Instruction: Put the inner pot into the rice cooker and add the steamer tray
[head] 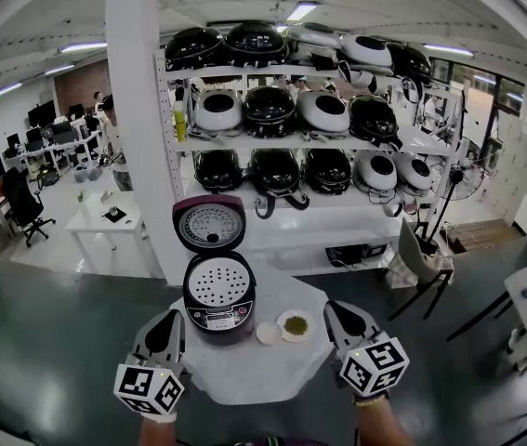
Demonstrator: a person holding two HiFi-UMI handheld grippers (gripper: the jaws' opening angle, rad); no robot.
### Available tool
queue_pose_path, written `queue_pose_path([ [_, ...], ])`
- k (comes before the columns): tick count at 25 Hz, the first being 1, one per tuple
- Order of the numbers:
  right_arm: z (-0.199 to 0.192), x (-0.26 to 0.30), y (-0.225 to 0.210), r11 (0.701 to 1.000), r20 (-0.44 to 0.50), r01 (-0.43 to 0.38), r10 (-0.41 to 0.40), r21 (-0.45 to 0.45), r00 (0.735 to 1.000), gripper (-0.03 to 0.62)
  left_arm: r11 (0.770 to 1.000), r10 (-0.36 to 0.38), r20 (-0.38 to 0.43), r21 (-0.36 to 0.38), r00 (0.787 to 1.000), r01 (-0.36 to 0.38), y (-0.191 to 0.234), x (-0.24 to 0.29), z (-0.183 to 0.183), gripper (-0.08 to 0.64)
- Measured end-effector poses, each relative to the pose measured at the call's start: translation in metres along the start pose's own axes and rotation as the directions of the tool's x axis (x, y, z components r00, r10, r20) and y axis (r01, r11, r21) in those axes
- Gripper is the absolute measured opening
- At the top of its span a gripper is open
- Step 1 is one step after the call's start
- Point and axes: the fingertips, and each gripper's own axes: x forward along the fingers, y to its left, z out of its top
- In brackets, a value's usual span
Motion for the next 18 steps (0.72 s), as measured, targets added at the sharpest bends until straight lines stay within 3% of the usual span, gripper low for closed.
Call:
queue_pose_path([
  [6, 0.009, 0.000, 0.010, 1.000, 0.041, -0.003, 0.003, 0.018, 0.999, 0.005, 1.000, 0.003, 0.002, -0.002, 1.000, -0.003, 0.011, -0.005, -0.001, 0.021],
  [18, -0.001, 0.005, 0.019, 1.000, 0.001, 0.009, -0.009, 0.004, 1.000, 0.005, 1.000, 0.022, -0.064, 0.024, 0.998, -0.021, 0.017, -0.003, -0.016, 0.021],
])
